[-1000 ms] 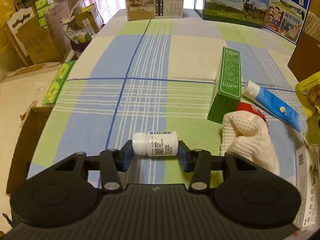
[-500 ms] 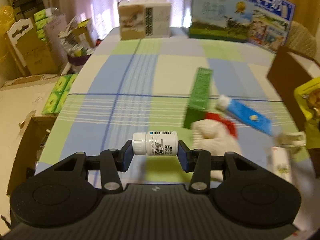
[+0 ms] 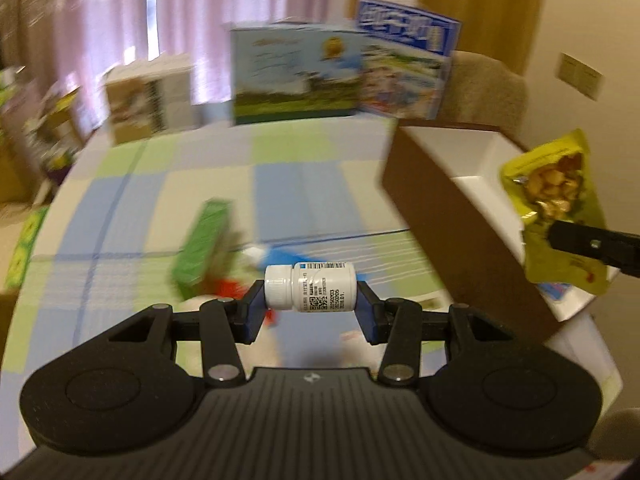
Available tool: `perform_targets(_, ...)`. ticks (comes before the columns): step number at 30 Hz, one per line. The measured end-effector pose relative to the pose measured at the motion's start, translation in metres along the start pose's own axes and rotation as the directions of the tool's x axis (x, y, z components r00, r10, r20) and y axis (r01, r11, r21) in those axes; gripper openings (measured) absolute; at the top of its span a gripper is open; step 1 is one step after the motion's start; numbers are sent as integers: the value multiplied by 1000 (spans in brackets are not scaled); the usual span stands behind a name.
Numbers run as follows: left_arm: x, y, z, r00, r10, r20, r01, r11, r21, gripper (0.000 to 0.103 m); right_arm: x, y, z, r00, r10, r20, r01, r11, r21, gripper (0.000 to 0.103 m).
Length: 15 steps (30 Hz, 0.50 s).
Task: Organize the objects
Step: 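Carry the bottle in the left tool while the right tool carries the pouch, releasing both into the storage box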
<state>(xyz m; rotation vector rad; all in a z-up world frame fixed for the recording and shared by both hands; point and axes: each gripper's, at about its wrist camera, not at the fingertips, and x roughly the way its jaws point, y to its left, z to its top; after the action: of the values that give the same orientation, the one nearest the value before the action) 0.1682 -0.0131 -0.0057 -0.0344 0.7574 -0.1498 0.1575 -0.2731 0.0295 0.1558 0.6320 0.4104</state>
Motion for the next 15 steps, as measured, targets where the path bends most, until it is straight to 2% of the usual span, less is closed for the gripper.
perform_targets(8,19,-95,37,989,-147,-2,146,981,124,42,-13,-77,11,994,-92,-50,95,994,50,16)
perform_targets(15,50,-155,51,979,-198,-52,204,963,177,42,-2,-124,19,990,-106,-94,114,989,91,16)
